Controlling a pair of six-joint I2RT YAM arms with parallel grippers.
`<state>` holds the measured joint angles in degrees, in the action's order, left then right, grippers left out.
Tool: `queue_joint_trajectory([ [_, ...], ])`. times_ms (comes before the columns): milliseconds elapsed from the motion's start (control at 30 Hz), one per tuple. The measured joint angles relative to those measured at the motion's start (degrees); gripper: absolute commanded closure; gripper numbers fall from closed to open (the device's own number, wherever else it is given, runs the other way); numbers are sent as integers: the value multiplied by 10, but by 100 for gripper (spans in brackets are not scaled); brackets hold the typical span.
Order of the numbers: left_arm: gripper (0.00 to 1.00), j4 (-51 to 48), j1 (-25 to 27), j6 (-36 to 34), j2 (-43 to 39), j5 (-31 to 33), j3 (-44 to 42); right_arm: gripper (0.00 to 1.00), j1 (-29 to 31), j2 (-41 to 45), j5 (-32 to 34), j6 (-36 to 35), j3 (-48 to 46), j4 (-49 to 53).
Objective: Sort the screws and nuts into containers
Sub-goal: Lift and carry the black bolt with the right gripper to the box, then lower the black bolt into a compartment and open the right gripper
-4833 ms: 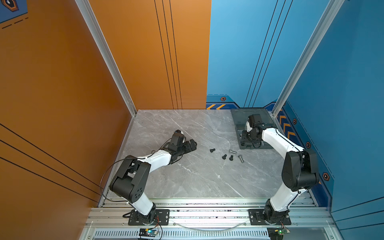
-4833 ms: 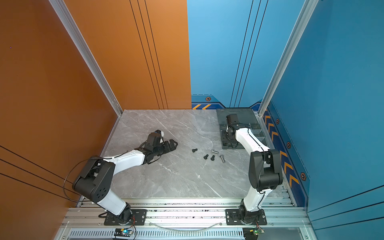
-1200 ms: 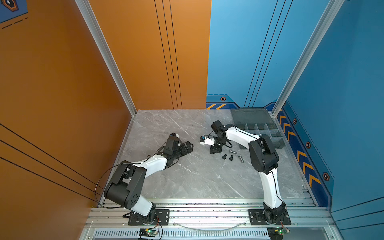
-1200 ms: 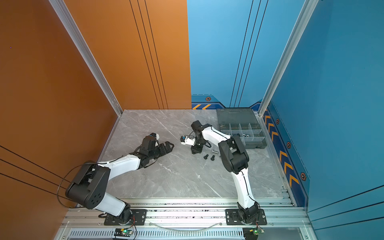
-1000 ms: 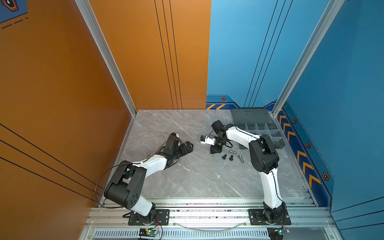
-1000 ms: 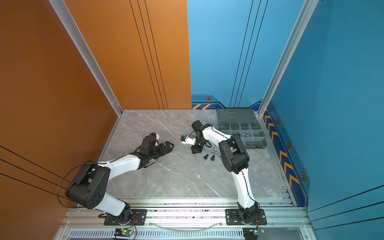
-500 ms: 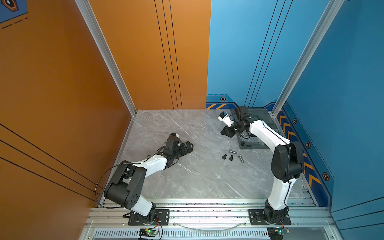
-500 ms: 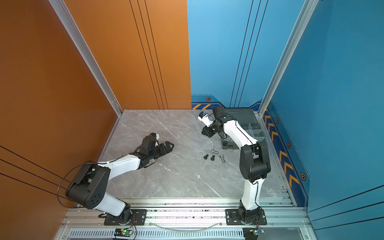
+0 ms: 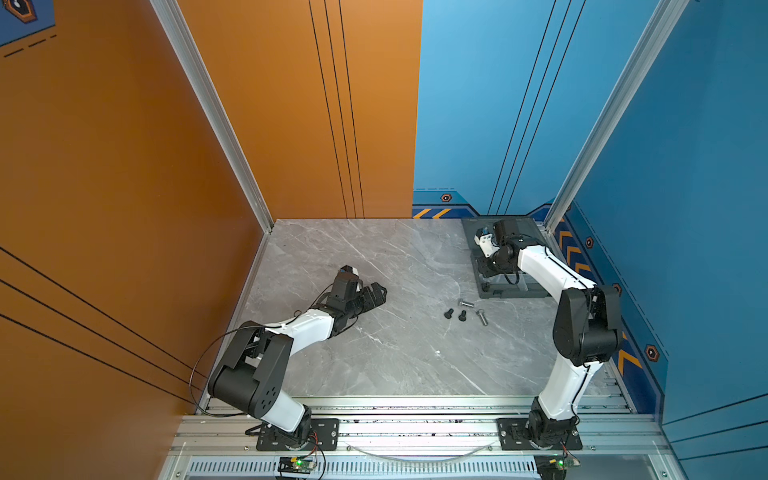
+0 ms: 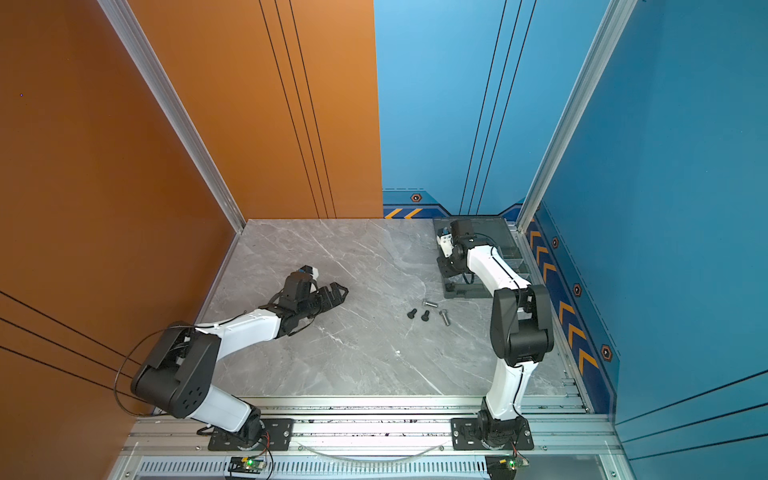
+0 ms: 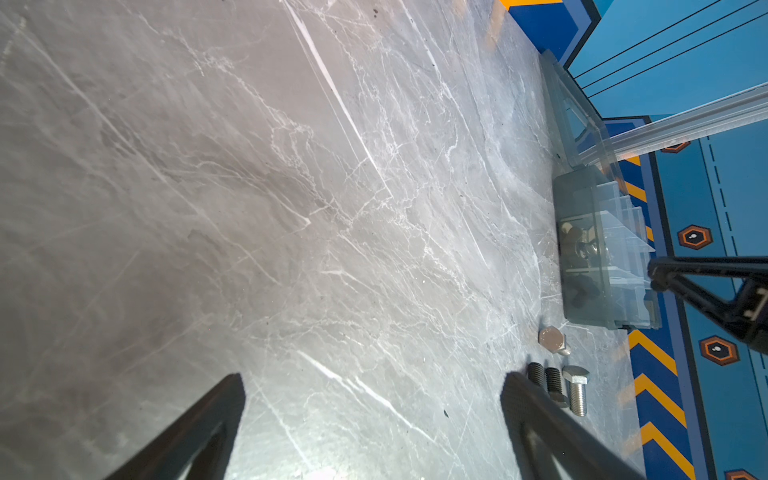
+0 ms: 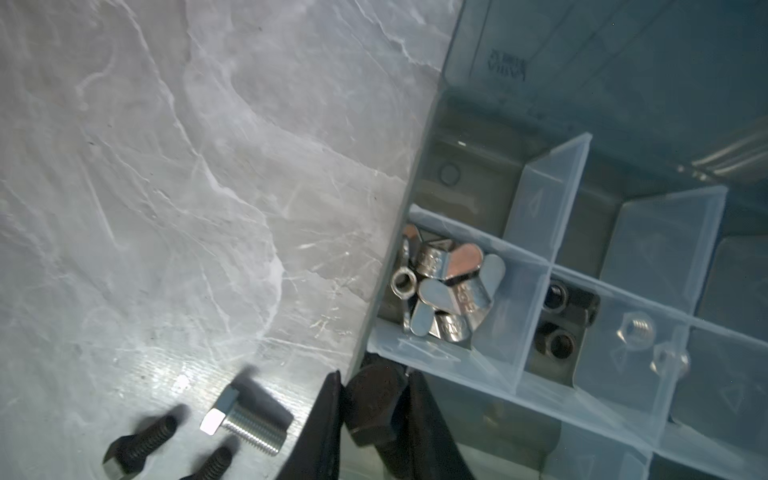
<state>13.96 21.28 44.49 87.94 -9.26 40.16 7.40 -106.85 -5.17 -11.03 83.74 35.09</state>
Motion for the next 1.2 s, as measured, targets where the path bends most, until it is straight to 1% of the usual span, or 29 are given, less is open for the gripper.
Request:
queue_joint_trajectory([
  [133,2,0,0,0,0,0,0,100,0,2,23,10,-10,1],
  [333,2,0,0,0,0,0,0,100,-3,8,35,24,-18,3],
  [800,2,0,0,0,0,0,0,100,-3,8,40,26,-28,3],
  [1200,2,0,0,0,0,0,0,87,-3,8,47,26,-29,3],
])
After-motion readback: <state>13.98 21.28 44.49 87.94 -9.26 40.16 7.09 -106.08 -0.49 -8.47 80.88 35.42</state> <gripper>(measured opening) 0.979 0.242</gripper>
